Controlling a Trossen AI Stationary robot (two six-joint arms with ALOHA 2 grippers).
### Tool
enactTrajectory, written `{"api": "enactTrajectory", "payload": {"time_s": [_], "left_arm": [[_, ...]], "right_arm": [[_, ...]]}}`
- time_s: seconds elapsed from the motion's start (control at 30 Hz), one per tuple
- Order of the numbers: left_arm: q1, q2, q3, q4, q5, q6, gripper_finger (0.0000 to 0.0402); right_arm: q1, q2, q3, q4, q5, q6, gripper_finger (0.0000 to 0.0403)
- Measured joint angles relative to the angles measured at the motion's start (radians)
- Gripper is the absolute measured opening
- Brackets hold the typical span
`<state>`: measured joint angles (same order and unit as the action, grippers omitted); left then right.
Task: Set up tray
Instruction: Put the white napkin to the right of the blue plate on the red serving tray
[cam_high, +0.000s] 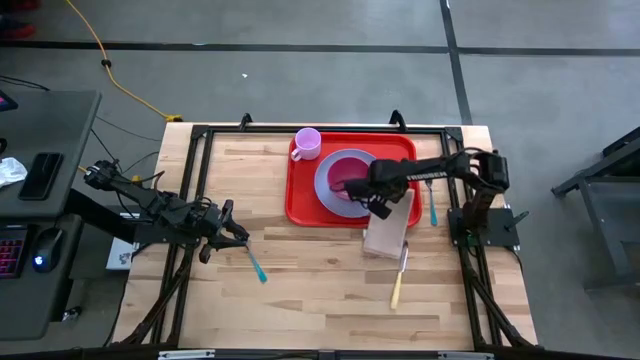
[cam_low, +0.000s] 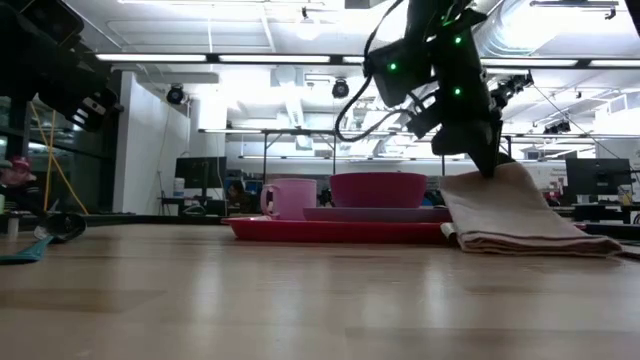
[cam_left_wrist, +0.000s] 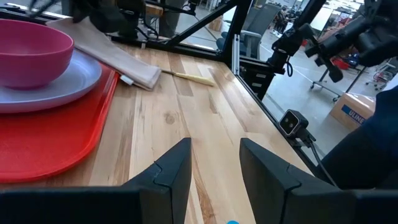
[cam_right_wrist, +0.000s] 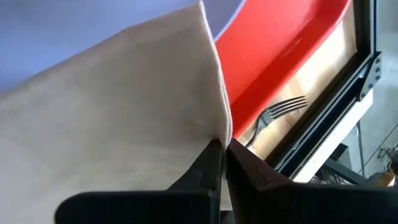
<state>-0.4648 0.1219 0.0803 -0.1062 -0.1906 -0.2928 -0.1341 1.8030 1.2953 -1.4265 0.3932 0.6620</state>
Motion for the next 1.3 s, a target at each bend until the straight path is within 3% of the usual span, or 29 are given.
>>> {"api": "enactTrajectory", "payload": {"time_s": [0.7, 1.3], "left_arm": [[0.000, 0.000, 0.000, -0.001, 0.000, 0.000, 0.0166], [0.000, 0.000, 0.000, -0.001, 0.000, 0.000, 0.0166]], "right_arm": [[-0.272, 0.000, 0.000, -0.001, 0.080, -0.206, 0.0000], [-0.392, 0.000, 0.000, 0.098, 0.070, -0.404, 0.0000]]}}
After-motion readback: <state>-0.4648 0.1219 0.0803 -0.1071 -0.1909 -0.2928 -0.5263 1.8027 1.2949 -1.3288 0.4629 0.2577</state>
